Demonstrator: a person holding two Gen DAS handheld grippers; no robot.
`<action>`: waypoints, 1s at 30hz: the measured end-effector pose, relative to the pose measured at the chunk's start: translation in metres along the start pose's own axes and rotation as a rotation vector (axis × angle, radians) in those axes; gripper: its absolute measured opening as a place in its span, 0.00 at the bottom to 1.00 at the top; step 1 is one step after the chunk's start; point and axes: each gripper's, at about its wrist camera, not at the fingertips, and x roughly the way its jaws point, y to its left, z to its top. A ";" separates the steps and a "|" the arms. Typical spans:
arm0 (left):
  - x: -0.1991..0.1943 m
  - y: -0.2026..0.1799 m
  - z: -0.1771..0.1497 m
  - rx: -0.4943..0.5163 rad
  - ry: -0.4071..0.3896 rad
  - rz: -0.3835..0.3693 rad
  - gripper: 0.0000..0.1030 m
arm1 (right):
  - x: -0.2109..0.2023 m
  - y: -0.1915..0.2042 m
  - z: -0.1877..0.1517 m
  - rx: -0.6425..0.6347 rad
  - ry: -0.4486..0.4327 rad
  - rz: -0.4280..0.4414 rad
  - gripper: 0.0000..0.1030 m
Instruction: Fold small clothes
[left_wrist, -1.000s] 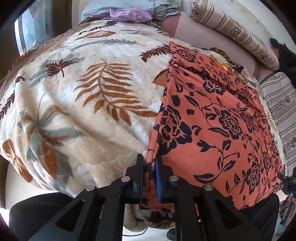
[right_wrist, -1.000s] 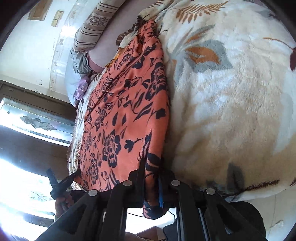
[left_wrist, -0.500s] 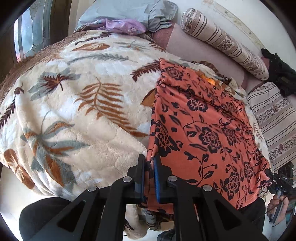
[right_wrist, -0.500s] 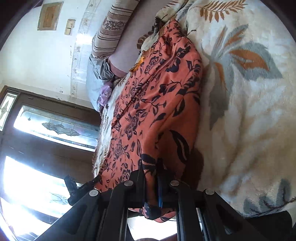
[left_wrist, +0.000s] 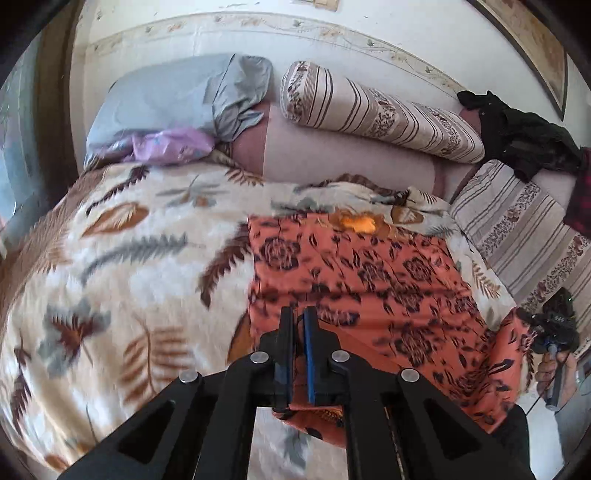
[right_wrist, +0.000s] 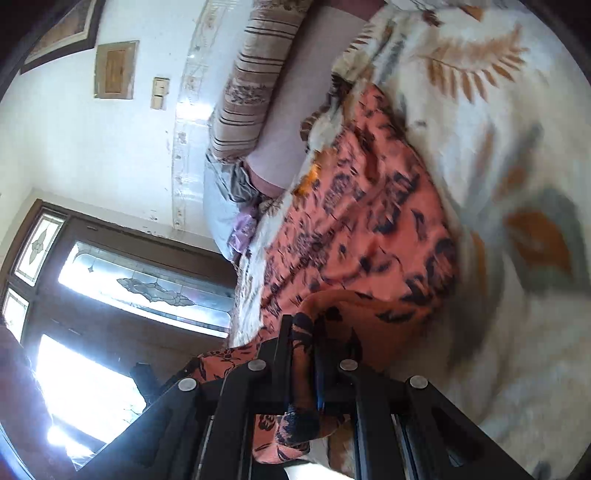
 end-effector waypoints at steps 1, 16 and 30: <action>0.017 0.003 0.013 -0.008 0.001 0.019 0.05 | 0.006 0.008 0.017 -0.034 -0.015 0.005 0.09; 0.079 0.016 0.051 -0.044 -0.064 0.048 0.05 | 0.032 0.014 0.091 -0.135 -0.101 -0.060 0.09; 0.230 0.082 0.079 -0.214 0.153 0.217 0.59 | 0.082 -0.058 0.160 0.044 -0.137 -0.394 0.80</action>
